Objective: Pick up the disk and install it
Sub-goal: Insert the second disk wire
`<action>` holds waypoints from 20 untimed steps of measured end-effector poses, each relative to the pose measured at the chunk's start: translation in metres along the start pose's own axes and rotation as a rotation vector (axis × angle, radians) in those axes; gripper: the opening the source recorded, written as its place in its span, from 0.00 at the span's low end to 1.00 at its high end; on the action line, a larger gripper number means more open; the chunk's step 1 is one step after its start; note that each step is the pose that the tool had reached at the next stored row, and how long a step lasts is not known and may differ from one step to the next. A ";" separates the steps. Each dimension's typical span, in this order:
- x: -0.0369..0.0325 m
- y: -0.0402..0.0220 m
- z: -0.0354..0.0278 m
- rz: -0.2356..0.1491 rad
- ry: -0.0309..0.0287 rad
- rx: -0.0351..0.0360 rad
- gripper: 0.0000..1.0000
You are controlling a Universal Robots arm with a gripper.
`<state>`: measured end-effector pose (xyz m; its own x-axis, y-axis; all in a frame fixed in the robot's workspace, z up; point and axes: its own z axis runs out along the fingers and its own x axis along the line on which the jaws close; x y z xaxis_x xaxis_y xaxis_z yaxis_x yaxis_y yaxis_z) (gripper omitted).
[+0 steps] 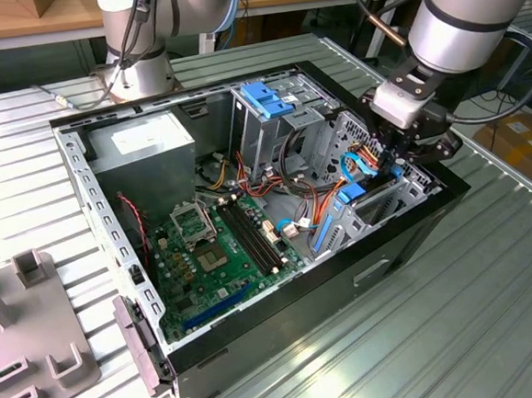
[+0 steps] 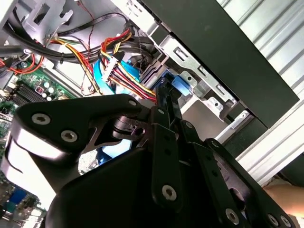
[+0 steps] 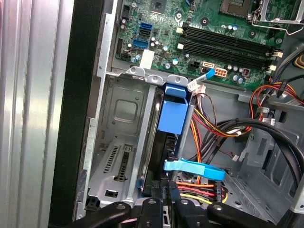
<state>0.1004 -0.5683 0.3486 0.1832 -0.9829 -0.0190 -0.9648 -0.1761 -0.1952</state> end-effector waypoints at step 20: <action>-0.0034 -0.0100 0.0009 0.116 0.0189 -0.0203 0.16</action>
<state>0.1096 -0.5631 0.3497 0.0663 -0.9976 -0.0219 -0.9830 -0.0615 -0.1729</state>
